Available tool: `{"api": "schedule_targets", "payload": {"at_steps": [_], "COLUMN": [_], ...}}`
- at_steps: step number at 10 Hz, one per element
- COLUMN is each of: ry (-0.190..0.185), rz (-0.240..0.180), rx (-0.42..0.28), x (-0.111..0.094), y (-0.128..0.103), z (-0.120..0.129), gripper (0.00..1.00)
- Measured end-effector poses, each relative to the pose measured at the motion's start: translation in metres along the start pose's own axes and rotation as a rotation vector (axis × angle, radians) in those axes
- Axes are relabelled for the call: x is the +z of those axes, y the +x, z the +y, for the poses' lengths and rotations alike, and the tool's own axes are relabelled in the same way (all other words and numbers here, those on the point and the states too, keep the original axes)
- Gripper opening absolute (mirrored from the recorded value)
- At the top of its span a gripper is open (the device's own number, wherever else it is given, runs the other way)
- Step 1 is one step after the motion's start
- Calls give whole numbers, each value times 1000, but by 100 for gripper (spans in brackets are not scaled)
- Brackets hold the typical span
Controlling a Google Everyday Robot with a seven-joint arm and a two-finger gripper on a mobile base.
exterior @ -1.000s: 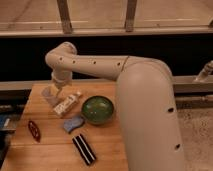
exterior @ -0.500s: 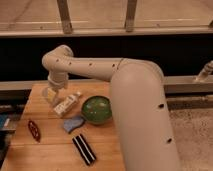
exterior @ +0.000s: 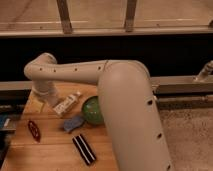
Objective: Place the pepper in the ceramic cup
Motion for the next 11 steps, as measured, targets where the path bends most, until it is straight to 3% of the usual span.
{"api": "schedule_targets", "payload": {"at_steps": [3,8,11], "ry": [-14,-21,-55], "rz": [32,31,56], "rx": [-58,-49,-70], "x": [13,15,39], "y": [-13,-11,-21], "z": [23,20,35], "gripper": [65,65,65]}}
